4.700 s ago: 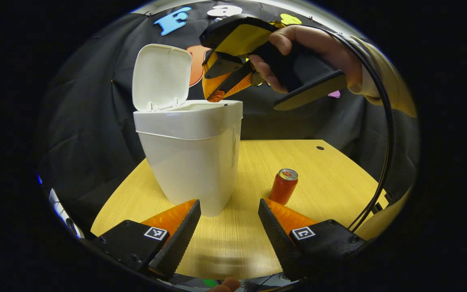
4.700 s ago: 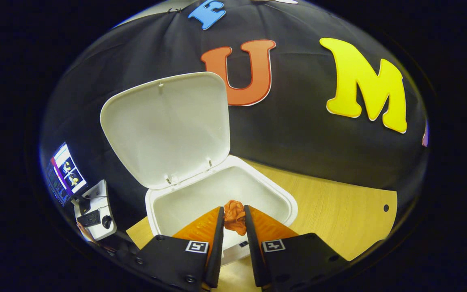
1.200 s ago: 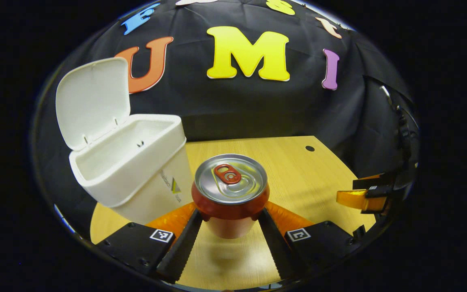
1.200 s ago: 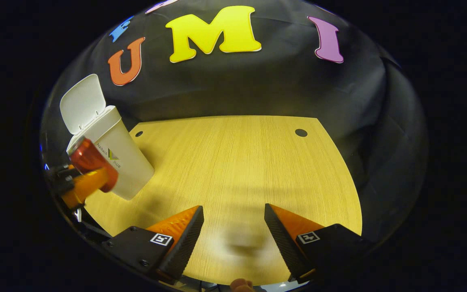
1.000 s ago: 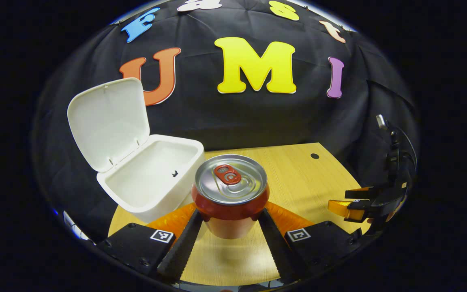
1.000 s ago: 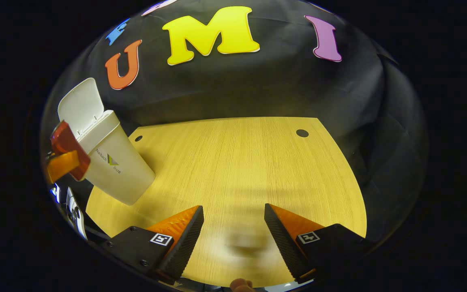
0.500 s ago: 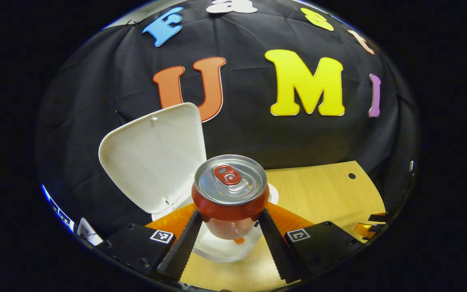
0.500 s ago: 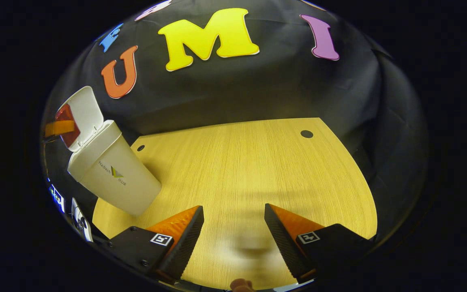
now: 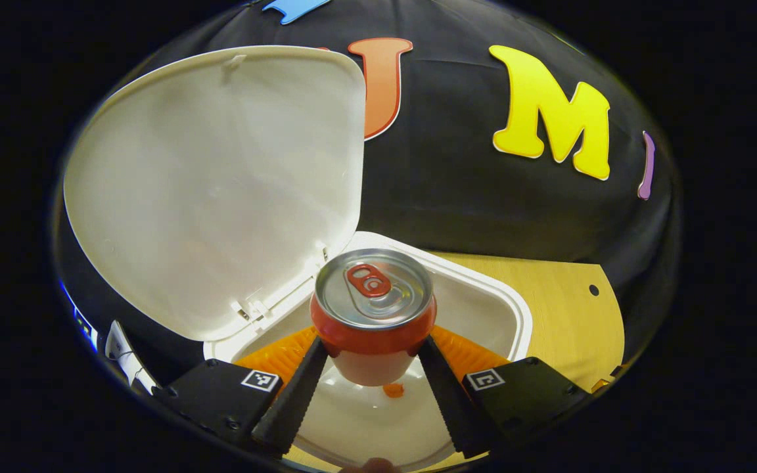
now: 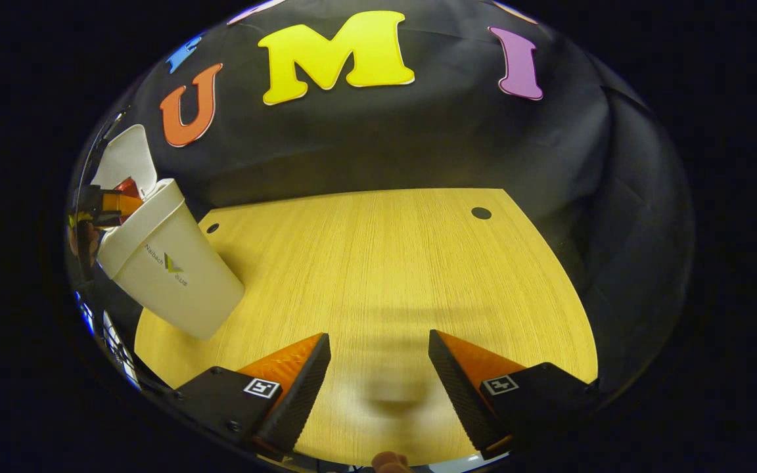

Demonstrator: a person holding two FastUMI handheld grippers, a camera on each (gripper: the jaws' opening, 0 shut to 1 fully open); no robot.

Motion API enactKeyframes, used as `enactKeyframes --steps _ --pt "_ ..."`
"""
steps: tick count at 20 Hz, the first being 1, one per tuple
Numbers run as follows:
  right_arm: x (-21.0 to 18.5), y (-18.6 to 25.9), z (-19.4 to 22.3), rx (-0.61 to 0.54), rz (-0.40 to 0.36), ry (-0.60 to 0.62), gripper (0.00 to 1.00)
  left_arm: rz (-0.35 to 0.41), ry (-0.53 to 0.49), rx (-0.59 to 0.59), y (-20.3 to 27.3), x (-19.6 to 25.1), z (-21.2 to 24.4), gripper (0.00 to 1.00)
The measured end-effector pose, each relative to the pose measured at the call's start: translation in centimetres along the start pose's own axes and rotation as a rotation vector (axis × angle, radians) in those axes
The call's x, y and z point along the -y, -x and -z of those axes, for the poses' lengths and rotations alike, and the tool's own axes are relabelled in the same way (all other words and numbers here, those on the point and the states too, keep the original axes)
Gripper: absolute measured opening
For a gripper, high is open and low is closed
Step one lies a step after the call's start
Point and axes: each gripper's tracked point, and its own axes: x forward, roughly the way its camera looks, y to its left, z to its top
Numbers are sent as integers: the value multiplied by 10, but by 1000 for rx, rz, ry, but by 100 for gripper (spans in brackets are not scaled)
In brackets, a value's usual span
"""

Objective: Press the lid of the desktop garbage bin to open it, pick up the crumpled paper on the desktop and throw it into the bin, then pick up the pop can on the desktop and drop it into the bin, and finally close the garbage bin lid.

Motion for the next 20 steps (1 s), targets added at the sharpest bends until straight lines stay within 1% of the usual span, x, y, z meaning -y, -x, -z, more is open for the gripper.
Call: enactKeyframes --steps 1,2,4,6,9,11,14,16,18,20 --pt "0 -1 2 -7 0 -5 95 -5 6 5 1 0 -1 88" --pt "-2 -3 4 -14 -3 -10 95 -1 15 29 2 1 -2 93" --pt "-5 -4 7 -21 -11 -18 95 23 9 75 13 7 -11 95" --pt "-15 -8 5 -20 -26 -3 95 22 -41 113 29 11 -23 97" --pt "-29 -14 2 -20 -49 23 95 27 -105 195 57 18 -54 96" --pt "-38 -17 0 -23 -74 30 95 3 -127 235 73 15 -75 96" --pt "-46 -20 -1 -25 -95 52 95 -45 -141 334 101 2 -121 96" --pt "-48 -21 0 -32 -102 62 95 -78 -136 402 116 -8 -148 98" --pt "-51 -23 1 -37 -111 73 95 -102 -103 467 127 -18 -178 98" --pt "-51 -24 3 -38 -115 95 95 -128 -67 493 128 -31 -204 98"
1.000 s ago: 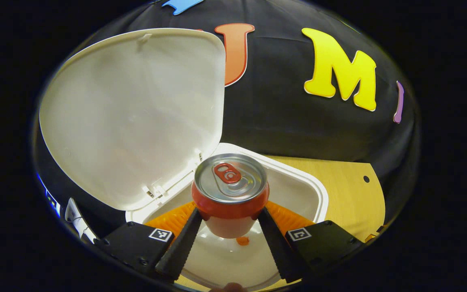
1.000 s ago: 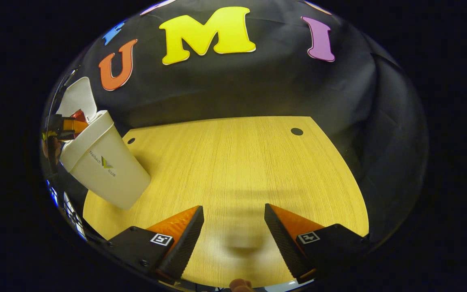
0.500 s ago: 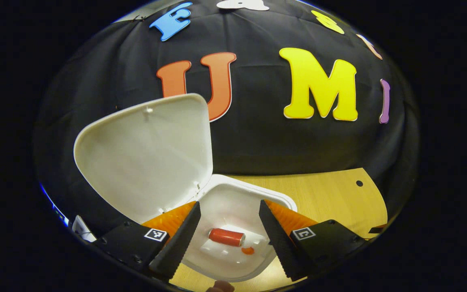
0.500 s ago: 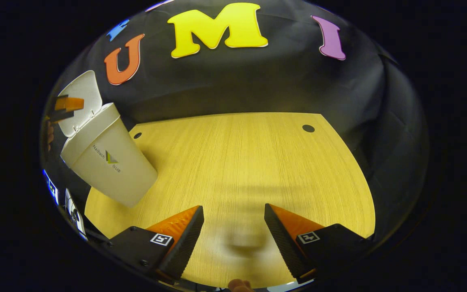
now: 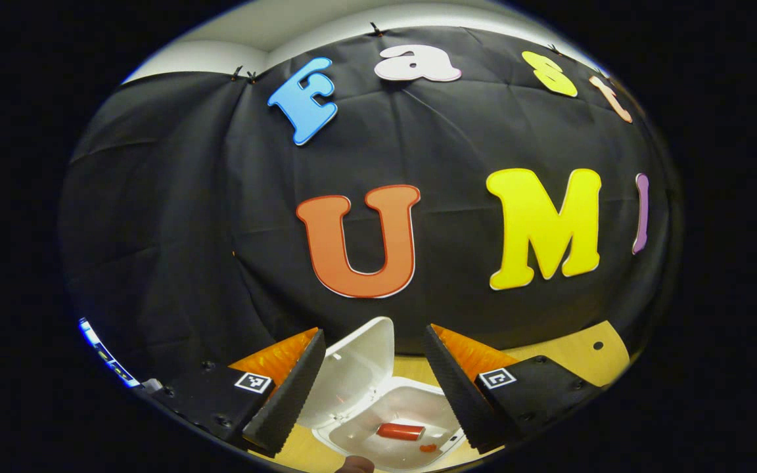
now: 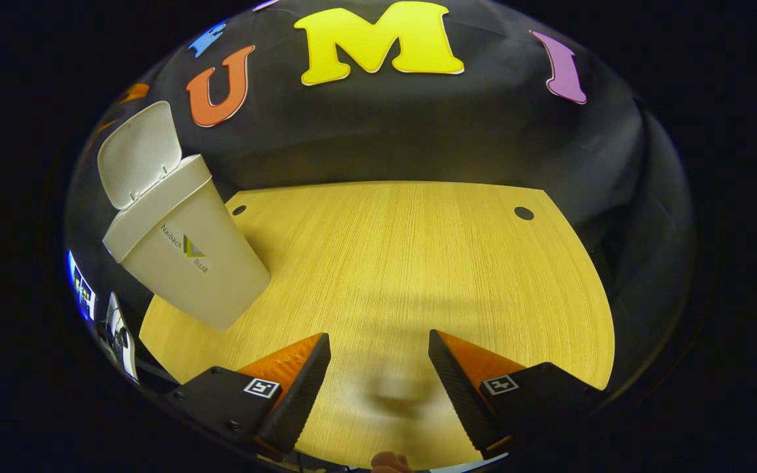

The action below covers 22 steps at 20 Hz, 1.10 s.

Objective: Press the lid of the desktop garbage bin to open it, pick up the crumpled paper on the desktop and throw it into the bin, then pick up the pop can on the desktop and drop it into the bin, and finally close the garbage bin lid.

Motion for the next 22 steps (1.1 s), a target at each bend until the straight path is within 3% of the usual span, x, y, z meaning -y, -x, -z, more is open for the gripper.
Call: enactKeyframes --steps 6,10,15,22 --pt "4 -1 -5 4 -11 11 95 -128 105 -46 -48 -45 -4 98" --pt "15 -2 -5 -5 -4 -11 95 -218 229 -152 -68 -69 31 99" --pt "18 -8 0 -17 -21 10 95 -220 334 -220 -65 -65 58 99" --pt "18 -10 0 -23 -62 19 95 -186 411 -222 -39 -19 77 98"
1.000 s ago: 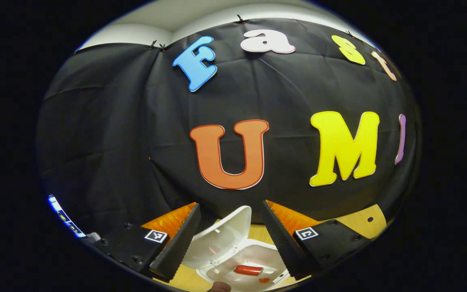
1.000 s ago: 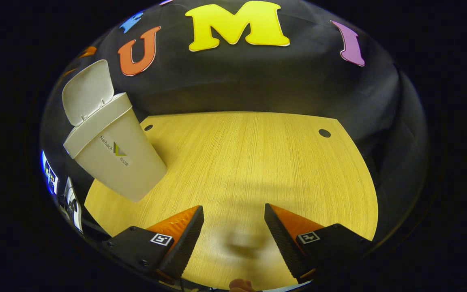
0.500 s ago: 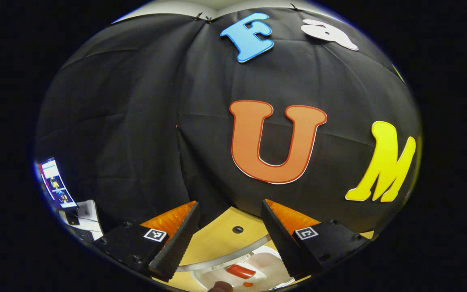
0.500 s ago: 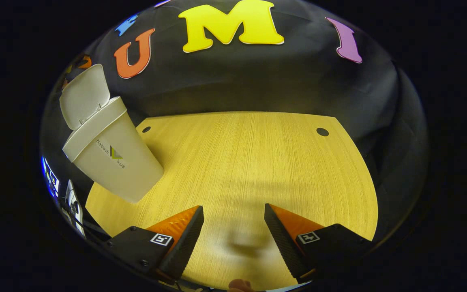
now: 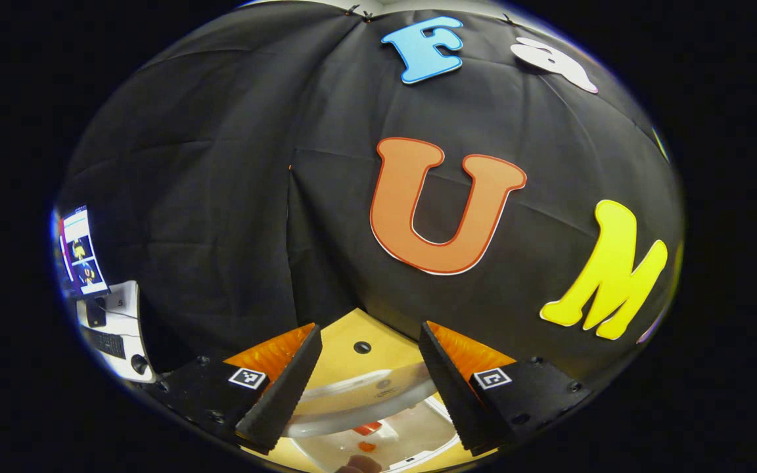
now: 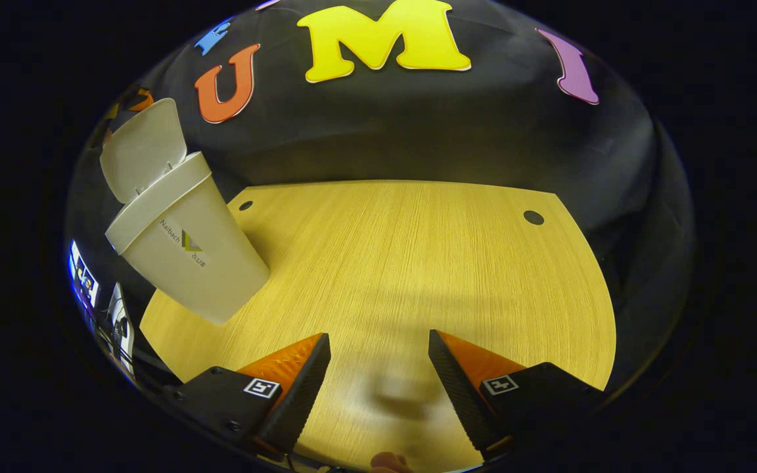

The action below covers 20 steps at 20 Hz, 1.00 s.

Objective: Press the lid of the desktop garbage bin to open it, pick up the crumpled paper on the desktop and throw it into the bin, then pick up the pop can on the desktop and drop it into the bin, and finally close the garbage bin lid.

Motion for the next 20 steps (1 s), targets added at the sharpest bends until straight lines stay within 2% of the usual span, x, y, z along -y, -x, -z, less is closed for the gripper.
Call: enactKeyframes --steps 6,10,15,19,20 --pt "-1 1 3 -10 -40 10 96 -11 2 -127 17 14 90 99" --pt "2 5 6 -3 -58 51 95 -34 -73 -126 21 19 120 99" --pt "4 0 17 -18 -89 48 96 -70 -57 -136 19 21 143 99" --pt "10 -8 18 -19 -99 22 93 -103 -167 -171 15 16 165 99" --pt "12 -10 19 -19 -102 11 95 -108 -183 -161 16 13 169 99"
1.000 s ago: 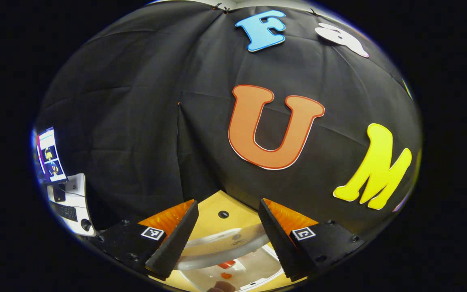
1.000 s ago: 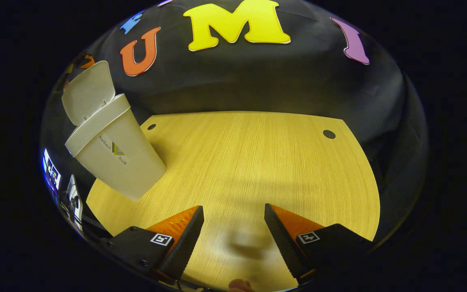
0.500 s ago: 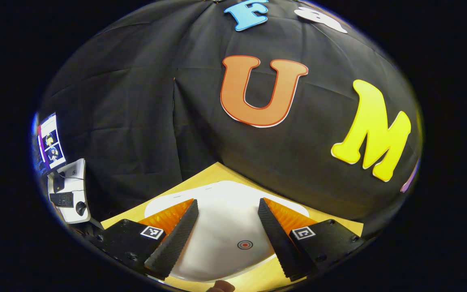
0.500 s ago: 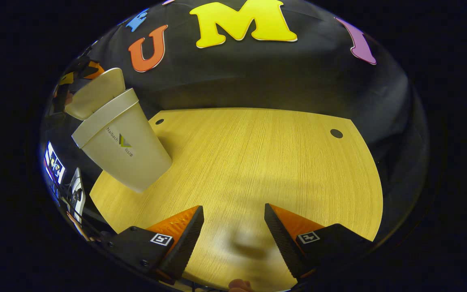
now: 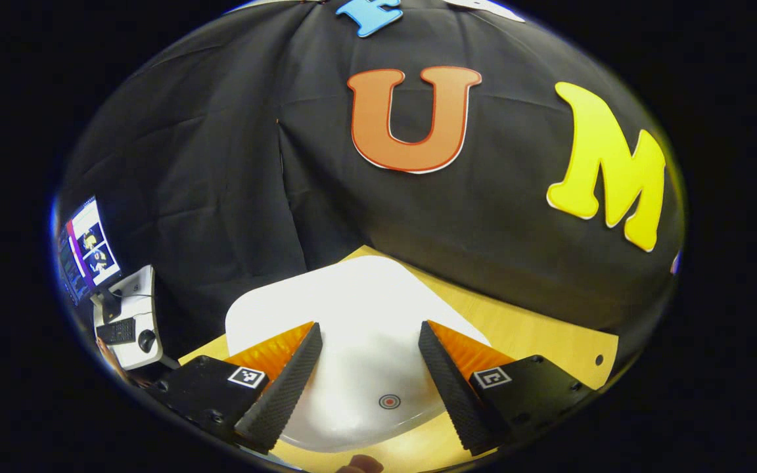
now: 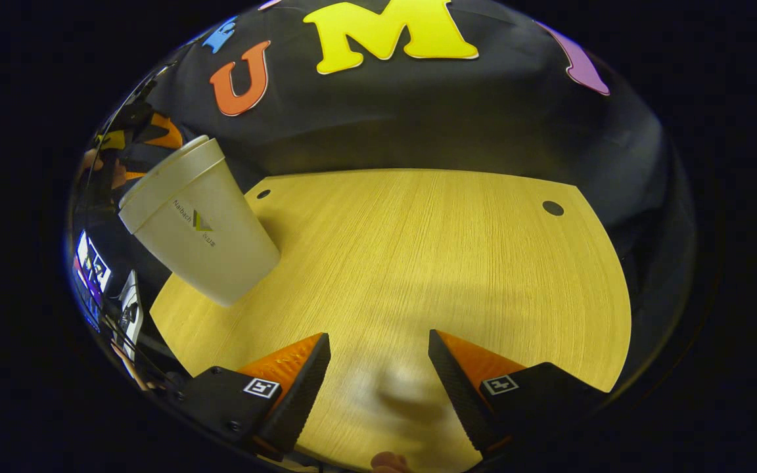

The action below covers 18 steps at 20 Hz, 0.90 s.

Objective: Press the lid of the desktop garbage bin to open it, pick up the crumpled paper on the desktop and throw it into the bin, then pick up the pop can on the desktop and drop it into the bin, and finally close the garbage bin lid.

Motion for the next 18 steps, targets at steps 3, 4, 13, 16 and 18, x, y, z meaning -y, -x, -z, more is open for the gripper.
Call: enactKeyframes --steps 3,4,13,16,18 --pt "4 -8 5 -3 -21 -43 96 -20 -16 16 -4 -2 1 99" --pt "6 -11 6 -2 -28 -66 95 -24 -8 12 -5 -1 4 99" --pt "19 -33 22 12 -31 -193 97 -76 -51 99 -6 3 -1 99" --pt "21 -27 20 21 -11 -194 97 -71 -39 125 -7 7 -8 98" --pt "22 -19 11 41 4 -175 93 -44 -22 117 -6 9 -8 98"
